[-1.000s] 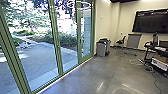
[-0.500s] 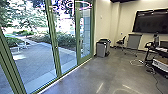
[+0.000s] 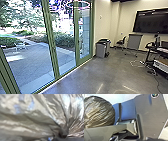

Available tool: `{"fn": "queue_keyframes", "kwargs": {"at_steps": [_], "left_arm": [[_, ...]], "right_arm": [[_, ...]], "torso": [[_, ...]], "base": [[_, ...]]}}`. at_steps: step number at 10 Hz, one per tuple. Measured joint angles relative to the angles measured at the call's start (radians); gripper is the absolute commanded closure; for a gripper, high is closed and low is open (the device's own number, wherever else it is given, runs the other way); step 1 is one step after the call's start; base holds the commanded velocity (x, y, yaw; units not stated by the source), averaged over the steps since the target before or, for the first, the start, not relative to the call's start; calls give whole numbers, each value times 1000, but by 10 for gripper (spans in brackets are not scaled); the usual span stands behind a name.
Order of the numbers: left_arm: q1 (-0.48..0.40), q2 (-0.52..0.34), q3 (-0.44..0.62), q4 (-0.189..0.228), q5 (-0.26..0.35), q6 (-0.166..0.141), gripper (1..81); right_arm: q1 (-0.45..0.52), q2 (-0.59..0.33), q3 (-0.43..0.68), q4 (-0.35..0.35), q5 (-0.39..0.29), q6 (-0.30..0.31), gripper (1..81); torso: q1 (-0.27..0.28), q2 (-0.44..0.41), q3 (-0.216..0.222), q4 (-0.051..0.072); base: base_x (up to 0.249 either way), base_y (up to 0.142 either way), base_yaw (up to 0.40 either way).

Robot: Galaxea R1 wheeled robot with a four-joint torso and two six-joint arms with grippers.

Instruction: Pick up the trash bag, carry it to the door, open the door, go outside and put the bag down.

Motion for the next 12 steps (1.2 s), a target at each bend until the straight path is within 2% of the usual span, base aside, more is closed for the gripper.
{"fn": "queue_keyframes", "kwargs": {"at_steps": [9,12], "left_arm": [[0,0,0,0,0,0,811],[0,2,0,0,0,0,811]], "right_arm": [[0,1,-1,0,0,0,10],[0,0,-2,0,1,0,10]], "torso": [[0,0,0,0],[0,0,0,0]], "base": [[152,-69,0],[152,0,0]]}}
